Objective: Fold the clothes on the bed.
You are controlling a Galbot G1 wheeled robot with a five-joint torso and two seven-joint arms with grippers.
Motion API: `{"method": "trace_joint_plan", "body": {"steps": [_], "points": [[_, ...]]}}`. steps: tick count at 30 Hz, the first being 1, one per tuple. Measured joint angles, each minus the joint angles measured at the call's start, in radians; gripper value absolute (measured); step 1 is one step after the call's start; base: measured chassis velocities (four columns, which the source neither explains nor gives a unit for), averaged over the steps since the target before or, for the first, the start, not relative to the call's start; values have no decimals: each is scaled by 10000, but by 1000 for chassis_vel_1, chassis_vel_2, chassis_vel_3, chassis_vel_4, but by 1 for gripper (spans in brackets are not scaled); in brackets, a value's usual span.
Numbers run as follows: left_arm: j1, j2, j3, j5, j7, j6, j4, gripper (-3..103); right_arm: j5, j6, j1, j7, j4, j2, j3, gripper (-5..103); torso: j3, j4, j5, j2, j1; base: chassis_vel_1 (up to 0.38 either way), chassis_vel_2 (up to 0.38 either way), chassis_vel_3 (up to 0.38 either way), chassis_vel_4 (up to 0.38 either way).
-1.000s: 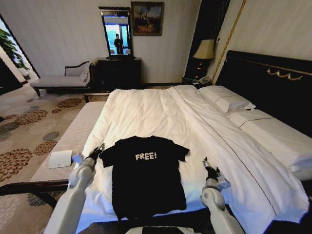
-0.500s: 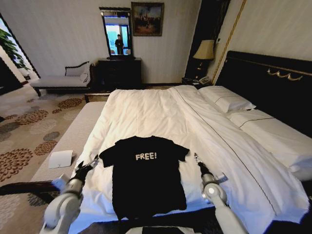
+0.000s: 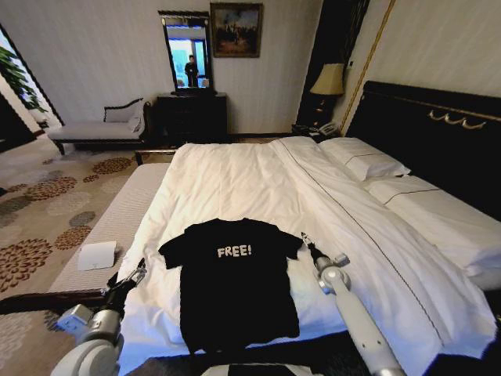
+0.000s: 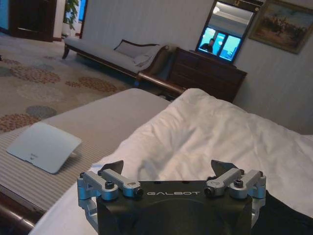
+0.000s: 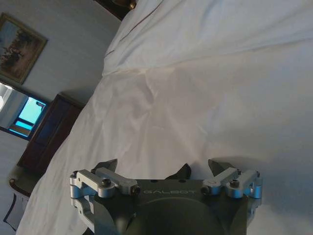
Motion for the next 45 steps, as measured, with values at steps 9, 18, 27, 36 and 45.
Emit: {"method": "trace_joint_plan", "body": {"steps": [9, 18, 27, 36, 45], "points": [[-132, 427, -316, -424, -95, -44, 288, 100, -596, 74, -27, 163, -461, 432, 162, 95, -1, 0, 0, 0, -1, 0, 0, 0, 0], [-402, 365, 20, -366, -223, -102, 557, 100, -643, 166, -174, 73, -339, 445, 313, 63, 0, -1, 1, 0, -1, 0, 0, 0, 0], [-363, 264, 56, -293, -249, -122, 543, 100, -685, 184, -95, 64, -348, 588, 284, 30, -1, 0, 1, 0, -1, 0, 0, 0, 0], [-296, 244, -36, -284, -286, -135, 492, 100, -727, 188, 56, 72, -415, 636, 255, 2, -1, 1, 1, 0, -1, 0, 0, 0, 0], [-179, 152, -85, -260, -317, -194, 457, 100, -938, 497, -31, 73, 246, 680, 134, 0, -1, 0, 1, 0, -2, 0, 0, 0, 0]]}}
